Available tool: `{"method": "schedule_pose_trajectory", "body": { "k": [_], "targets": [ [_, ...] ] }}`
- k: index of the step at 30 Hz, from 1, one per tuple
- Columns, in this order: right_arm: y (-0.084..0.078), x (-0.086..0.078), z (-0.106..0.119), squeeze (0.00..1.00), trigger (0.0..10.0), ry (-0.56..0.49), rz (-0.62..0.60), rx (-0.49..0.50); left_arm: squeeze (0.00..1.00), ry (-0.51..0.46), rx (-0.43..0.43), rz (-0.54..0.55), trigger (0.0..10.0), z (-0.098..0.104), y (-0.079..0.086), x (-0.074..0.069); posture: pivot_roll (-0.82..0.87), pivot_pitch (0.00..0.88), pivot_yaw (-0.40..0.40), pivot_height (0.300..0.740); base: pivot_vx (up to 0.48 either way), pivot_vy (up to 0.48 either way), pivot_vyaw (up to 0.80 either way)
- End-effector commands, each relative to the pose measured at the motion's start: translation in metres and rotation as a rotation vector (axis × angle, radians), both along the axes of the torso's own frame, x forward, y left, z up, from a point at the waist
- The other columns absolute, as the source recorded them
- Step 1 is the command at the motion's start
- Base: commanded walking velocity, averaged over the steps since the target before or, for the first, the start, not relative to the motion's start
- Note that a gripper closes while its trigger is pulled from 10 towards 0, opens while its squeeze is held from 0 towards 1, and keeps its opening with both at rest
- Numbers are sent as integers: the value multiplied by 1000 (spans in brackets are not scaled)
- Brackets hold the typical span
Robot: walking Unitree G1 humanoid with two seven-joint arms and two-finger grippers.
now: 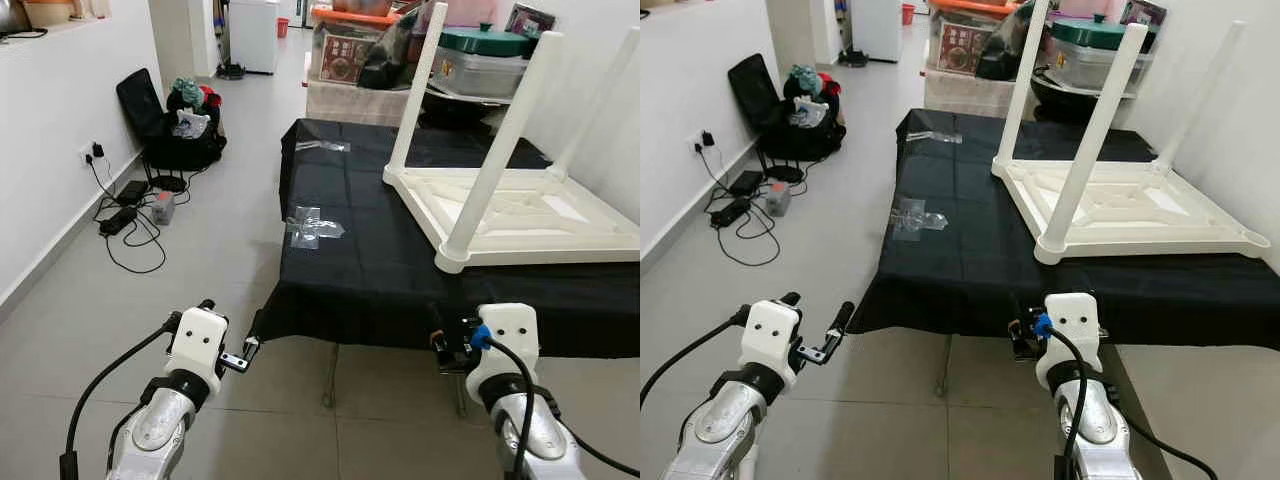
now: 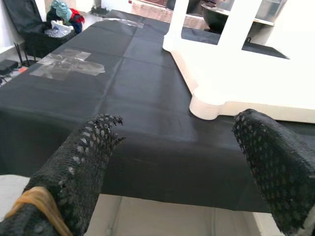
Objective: Building children table
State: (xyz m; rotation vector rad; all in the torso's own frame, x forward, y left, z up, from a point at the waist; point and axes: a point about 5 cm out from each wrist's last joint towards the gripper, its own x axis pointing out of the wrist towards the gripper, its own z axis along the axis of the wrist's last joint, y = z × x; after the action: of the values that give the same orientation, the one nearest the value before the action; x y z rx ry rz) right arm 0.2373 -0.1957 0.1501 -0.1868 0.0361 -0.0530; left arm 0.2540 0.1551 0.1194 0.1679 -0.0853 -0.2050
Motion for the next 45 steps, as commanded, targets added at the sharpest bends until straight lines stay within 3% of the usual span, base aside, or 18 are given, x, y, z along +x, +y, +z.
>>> {"method": "schedule_pose_trajectory", "body": {
  "k": [1,16,31,33,39,45],
  "targets": [
    [1,2,-2,0,10000,3,14,-44,0,9,20,6,10000,-1,1,-1,18,0,-116,740,0,0,800],
    [0,4,-3,0,10000,4,3,-16,0,8,21,7,10000,0,1,1,21,0,-115,740,167,0,93],
    [2,6,-3,0,10000,-1,16,-59,0,-2,3,2,10000,2,1,2,24,0,-118,740,193,0,107],
    [2,6,-3,0,10000,-3,9,-14,0,3,7,-3,10000,2,0,2,24,0,-117,740,0,0,800],
    [2,7,-3,0,10000,-1,24,-97,0,-1,0,-5,10000,2,0,2,24,0,-115,740,160,0,533],
    [-2,6,-3,0,10000,-6,-11,-16,0,10,-2,7,10000,1,0,2,24,0,-116,740,182,0,267]
  ]
}}
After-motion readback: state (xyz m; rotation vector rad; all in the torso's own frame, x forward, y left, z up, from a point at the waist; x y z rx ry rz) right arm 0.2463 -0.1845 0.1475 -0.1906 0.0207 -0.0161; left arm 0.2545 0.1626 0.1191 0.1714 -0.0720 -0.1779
